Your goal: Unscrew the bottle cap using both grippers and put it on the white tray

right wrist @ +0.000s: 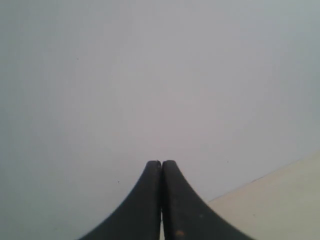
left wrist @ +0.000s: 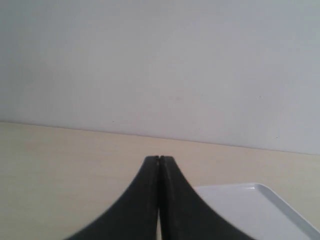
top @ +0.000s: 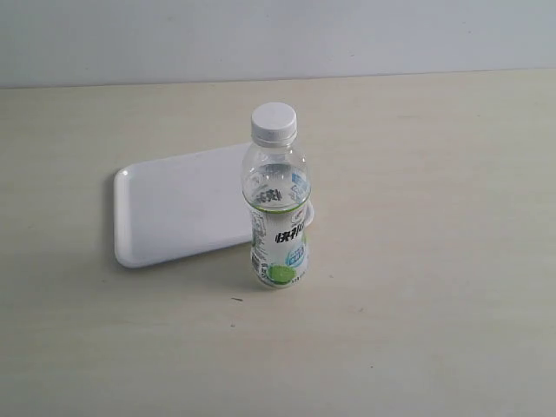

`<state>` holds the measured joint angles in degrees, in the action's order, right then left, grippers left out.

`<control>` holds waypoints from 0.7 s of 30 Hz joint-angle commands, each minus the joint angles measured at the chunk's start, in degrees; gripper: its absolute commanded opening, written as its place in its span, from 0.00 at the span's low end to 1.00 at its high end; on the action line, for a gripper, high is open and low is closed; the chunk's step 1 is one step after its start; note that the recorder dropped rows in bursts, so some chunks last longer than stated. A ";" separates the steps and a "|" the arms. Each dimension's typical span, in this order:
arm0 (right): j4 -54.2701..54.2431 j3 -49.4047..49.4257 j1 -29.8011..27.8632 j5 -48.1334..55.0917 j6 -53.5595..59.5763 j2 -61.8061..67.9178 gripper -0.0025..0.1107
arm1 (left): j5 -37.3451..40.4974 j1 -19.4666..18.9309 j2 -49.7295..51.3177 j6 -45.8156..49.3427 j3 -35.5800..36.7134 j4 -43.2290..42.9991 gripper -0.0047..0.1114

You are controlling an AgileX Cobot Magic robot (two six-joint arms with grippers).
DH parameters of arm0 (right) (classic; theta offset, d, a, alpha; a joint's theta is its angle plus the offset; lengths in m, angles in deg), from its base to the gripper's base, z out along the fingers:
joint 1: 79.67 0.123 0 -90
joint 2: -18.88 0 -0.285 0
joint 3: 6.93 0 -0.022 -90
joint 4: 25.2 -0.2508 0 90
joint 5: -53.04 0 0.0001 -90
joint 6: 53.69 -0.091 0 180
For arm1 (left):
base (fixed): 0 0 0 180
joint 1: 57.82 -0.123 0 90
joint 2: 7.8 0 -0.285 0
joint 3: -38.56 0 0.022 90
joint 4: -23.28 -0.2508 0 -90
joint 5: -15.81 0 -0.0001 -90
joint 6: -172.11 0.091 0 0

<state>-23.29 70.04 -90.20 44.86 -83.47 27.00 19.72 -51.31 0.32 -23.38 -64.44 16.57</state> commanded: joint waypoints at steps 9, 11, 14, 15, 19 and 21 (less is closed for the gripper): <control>10.08 0.25 0.21 0.12 0.13 -0.34 0.02 | -18.82 0.39 -0.34 -3.05 0.21 -0.53 0.04; 11.15 0.25 0.21 1.36 0.13 -0.34 0.02 | -23.34 0.39 -0.34 -4.74 0.21 -0.53 0.04; 11.15 0.25 0.21 3.88 0.13 -0.34 0.02 | -26.01 0.39 -0.34 -4.74 0.21 -0.53 0.04; 11.15 0.25 0.21 4.14 0.13 -0.34 0.02 | -25.91 0.39 -0.34 -4.74 0.21 -0.53 0.04; 12.11 0.25 0.21 7.77 0.13 -0.34 0.02 | -27.30 0.39 -0.34 -7.33 0.21 -0.45 0.04; 12.23 0.25 0.21 11.64 0.32 -0.34 0.02 | -26.60 0.39 -0.34 -13.76 0.21 -0.45 0.04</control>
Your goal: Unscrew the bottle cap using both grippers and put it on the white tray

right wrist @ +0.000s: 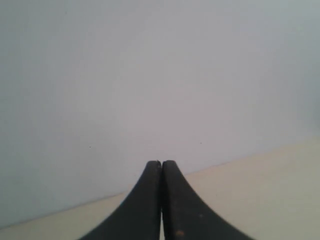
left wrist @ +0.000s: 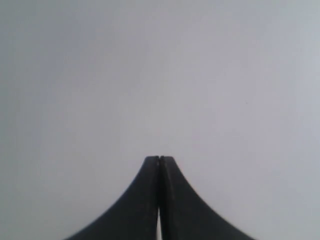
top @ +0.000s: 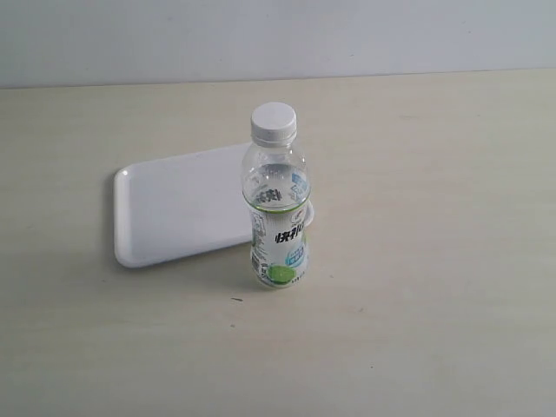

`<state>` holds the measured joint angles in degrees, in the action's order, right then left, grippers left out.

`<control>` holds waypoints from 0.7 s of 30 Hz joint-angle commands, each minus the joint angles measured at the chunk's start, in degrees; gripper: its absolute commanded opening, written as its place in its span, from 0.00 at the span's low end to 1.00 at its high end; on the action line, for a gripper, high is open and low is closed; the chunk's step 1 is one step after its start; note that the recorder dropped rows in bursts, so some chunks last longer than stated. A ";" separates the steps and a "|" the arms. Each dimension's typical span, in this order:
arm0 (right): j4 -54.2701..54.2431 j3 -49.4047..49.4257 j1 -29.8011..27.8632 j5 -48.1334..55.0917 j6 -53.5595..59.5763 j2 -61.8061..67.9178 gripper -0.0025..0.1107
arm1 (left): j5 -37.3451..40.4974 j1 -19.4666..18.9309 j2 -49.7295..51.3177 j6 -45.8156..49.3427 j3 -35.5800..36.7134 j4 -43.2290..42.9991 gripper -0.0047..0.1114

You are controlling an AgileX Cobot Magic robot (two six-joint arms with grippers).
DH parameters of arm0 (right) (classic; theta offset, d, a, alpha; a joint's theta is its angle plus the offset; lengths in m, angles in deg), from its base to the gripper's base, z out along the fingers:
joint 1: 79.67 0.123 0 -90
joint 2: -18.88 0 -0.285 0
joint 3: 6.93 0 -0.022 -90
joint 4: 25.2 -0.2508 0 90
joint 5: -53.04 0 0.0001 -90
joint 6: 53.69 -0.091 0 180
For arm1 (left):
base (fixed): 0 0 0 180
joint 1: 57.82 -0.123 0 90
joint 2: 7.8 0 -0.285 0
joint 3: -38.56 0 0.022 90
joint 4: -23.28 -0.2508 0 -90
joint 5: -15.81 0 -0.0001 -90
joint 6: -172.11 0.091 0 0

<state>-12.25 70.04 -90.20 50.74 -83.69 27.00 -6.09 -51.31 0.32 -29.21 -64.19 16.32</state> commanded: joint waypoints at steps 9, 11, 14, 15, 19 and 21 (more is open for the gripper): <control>0.48 0.25 0.21 5.74 1.07 -0.34 0.02 | 6.13 0.39 0.22 -21.04 -0.04 -6.87 0.04; -0.98 0.25 0.21 5.74 1.08 -0.34 0.02 | 3.53 0.39 3.14 -28.65 -0.04 -15.67 0.04; -0.98 0.25 0.21 5.74 1.08 -0.34 0.02 | -4.87 0.39 9.70 -33.61 -0.04 -25.64 0.04; -0.98 0.25 0.21 5.74 1.08 -0.34 0.02 | -7.60 0.39 11.83 -33.59 -0.04 -26.95 0.04; -0.98 0.25 0.21 5.74 1.08 -0.34 0.02 | -10.42 0.39 23.67 -29.66 -0.67 -31.72 0.04; -0.98 0.25 0.21 5.74 1.08 -0.34 0.02 | -12.38 0.39 30.86 -26.03 -2.01 -33.47 0.04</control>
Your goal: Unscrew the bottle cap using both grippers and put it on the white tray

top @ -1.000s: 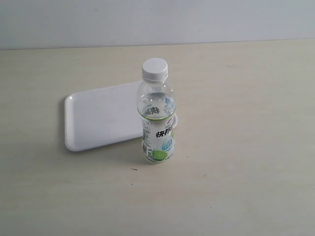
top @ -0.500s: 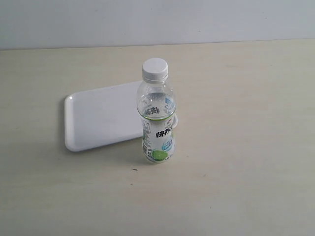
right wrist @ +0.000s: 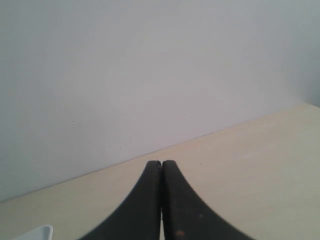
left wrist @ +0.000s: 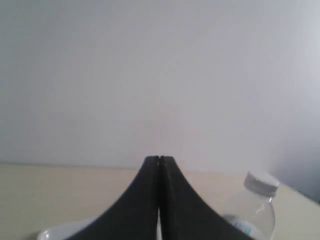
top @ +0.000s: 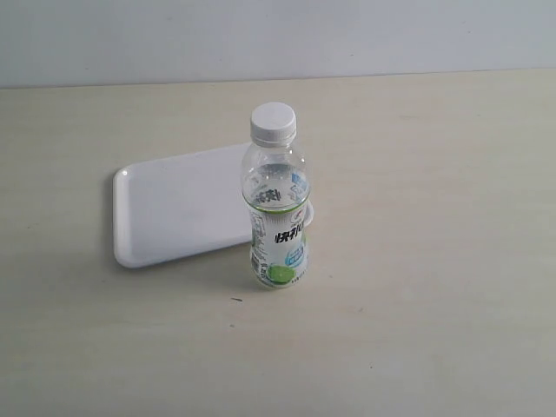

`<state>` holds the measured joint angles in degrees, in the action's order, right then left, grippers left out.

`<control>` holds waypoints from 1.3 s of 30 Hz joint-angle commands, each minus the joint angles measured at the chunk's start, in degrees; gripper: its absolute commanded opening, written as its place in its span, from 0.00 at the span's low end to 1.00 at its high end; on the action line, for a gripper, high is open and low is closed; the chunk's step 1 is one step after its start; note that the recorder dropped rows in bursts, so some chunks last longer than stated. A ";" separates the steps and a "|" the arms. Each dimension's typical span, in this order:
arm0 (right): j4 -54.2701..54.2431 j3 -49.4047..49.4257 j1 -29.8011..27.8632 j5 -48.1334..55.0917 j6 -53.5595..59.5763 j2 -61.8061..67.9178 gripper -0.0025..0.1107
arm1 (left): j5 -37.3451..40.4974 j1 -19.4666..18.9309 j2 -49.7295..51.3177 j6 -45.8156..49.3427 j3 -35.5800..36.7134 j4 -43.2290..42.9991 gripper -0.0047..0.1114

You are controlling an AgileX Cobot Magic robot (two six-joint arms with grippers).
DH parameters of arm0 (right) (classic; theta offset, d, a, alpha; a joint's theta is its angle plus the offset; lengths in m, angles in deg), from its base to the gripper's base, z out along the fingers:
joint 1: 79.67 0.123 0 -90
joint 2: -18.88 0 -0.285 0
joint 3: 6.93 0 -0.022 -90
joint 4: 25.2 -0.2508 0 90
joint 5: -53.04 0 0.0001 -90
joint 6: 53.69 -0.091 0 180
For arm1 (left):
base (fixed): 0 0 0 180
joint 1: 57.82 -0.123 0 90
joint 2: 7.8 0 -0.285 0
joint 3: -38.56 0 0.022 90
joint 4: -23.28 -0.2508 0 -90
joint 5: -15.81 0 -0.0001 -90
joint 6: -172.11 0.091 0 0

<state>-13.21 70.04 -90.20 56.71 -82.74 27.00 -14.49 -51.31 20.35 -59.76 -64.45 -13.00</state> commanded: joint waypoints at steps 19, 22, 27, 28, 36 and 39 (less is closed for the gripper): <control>-0.02 0.25 0.21 -0.23 0.13 -0.34 0.02 | -33.74 0.39 65.74 32.69 -17.52 -29.61 0.04; -0.02 0.25 0.21 -0.23 0.13 -0.34 0.02 | -33.63 0.39 70.48 32.99 -19.36 -29.62 0.04; -0.02 0.25 0.21 -0.23 0.13 -0.34 0.02 | -34.79 0.39 81.19 37.04 -25.90 -35.90 0.04; -0.02 0.25 0.21 -0.23 0.13 -0.34 0.02 | -35.09 0.39 82.46 37.17 -26.53 -36.01 0.04; -0.02 0.25 0.21 -0.23 0.13 -0.34 0.02 | -39.66 2.57 93.85 38.22 -33.28 -38.39 0.06; -0.02 0.25 0.21 -0.23 0.13 -0.34 0.02 | -39.66 4.74 95.39 41.12 -34.15 -36.85 0.31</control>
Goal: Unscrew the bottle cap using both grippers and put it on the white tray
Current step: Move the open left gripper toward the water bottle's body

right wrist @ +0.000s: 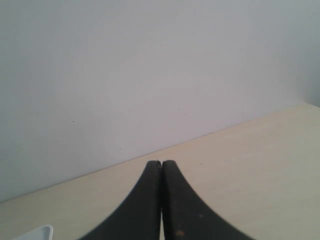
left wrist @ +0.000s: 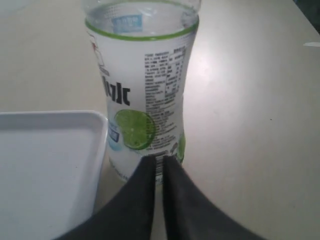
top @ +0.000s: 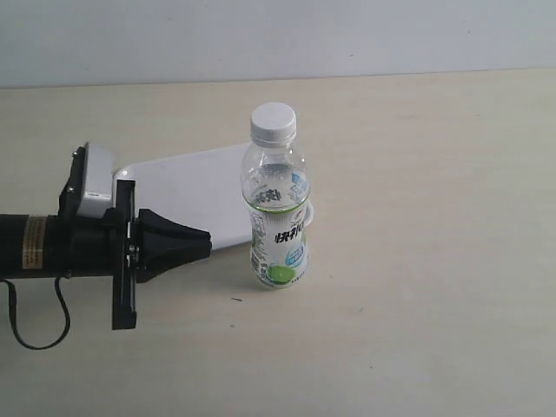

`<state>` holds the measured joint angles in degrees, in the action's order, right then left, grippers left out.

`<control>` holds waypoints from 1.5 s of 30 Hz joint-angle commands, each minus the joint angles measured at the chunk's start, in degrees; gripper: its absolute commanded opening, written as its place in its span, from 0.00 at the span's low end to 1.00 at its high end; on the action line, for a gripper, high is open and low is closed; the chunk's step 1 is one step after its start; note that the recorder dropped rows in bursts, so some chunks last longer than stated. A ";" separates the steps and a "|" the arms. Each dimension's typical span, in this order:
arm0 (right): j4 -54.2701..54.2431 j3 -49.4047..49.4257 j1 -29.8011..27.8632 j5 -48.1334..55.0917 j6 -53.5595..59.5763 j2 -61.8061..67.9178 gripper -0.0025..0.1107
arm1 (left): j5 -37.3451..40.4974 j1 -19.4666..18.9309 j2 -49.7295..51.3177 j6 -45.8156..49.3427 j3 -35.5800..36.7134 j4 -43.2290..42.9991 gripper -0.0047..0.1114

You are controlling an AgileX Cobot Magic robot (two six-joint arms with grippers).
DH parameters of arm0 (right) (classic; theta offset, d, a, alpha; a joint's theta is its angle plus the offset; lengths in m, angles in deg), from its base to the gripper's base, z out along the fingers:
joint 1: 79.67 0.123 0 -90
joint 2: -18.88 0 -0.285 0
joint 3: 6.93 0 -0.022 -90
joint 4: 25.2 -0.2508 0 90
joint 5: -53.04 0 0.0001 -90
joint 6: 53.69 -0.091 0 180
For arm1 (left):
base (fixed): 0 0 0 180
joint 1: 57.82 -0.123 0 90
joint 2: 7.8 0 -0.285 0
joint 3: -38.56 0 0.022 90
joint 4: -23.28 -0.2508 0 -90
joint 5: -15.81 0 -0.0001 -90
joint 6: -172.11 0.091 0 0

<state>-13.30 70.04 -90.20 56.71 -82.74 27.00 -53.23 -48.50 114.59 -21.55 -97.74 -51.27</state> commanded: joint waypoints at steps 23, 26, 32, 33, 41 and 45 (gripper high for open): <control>0.06 0.25 0.21 -0.23 0.13 -0.34 0.02 | -0.93 10.34 3.91 4.53 -1.29 13.71 0.86; 0.06 0.25 0.21 -0.23 0.13 -0.34 0.02 | -0.93 10.97 3.91 4.53 -1.29 13.94 0.86; 0.06 0.25 0.21 -0.23 0.13 -0.34 0.02 | -0.93 11.42 3.91 4.53 -1.34 17.35 0.86; 0.06 0.25 0.21 -0.23 0.13 -0.34 0.02 | -0.93 11.42 3.91 4.65 -1.71 17.35 0.86; 0.06 0.25 0.21 -0.23 0.13 -0.34 0.02 | -0.93 11.42 3.91 4.51 -3.17 16.87 0.86; 0.06 0.25 0.21 -0.23 0.13 -0.34 0.02 | -0.93 11.84 3.99 4.51 -3.59 16.99 0.86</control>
<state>-13.43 70.04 -90.20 56.71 -82.74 27.00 -53.23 -37.30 118.34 -17.08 -100.77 -34.63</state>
